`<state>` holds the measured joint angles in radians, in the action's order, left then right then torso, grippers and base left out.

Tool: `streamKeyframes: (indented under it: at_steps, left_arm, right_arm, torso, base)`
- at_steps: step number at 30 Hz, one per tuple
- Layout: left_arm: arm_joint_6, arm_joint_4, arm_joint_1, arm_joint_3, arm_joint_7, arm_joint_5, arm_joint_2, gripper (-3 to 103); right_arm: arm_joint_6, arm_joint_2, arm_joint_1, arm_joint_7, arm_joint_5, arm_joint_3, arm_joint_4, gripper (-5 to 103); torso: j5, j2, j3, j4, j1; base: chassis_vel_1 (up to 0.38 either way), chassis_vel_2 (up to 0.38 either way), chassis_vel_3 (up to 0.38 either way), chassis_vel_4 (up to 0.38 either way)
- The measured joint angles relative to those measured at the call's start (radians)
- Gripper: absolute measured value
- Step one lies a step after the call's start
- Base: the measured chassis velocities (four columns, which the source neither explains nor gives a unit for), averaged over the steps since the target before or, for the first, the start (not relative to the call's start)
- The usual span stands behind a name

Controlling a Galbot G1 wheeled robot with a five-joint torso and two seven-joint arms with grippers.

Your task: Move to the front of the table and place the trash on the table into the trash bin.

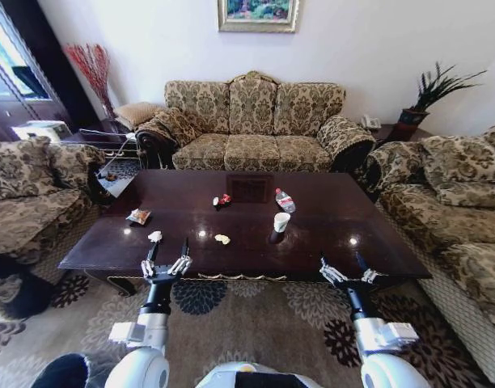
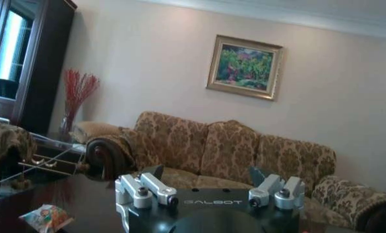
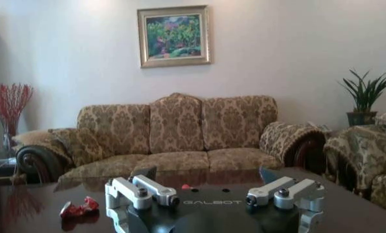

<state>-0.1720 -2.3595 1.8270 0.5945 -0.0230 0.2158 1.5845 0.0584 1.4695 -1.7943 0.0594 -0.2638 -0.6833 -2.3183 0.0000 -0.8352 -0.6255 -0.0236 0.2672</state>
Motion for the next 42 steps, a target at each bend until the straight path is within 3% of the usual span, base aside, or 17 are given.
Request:
streamKeyframes:
  at_steps: [13,25,38,42]
  left_arm:
    - [0.030,-0.038,0.012,-0.017,-0.007,-0.021,-0.018,90]
    - [0.016,-0.020,0.037,-0.082,-0.005,-0.061,0.024,90]
    - [0.025,-0.022,0.037,-0.079,-0.005,-0.058,0.025,90]
    - [0.024,-0.022,0.038,-0.076,-0.004,-0.058,0.024,90]
  right_arm:
    - [0.126,-0.013,0.015,0.029,-0.066,-0.007,0.044,100]
    - [0.144,-0.022,0.015,0.058,-0.055,-0.015,0.056,100]
    - [0.148,-0.030,0.017,0.067,-0.063,-0.012,0.063,100]
    - [0.152,-0.031,0.021,0.068,-0.073,-0.008,0.065,100]
  torso:
    - [0.0002,0.000,0.000,0.0000,0.000]
    - [0.0001,0.000,0.000,0.0000,0.000]
    - [0.0003,0.000,0.000,0.0000,0.000]
    - [-0.0012,0.000,0.000,0.0001,0.000]
  base:
    - [0.000,0.000,0.000,0.000]
    - [0.000,0.000,0.000,0.000]
    - [0.072,0.072,-0.069,-0.083]
    - [0.141,0.146,-0.126,-0.165]
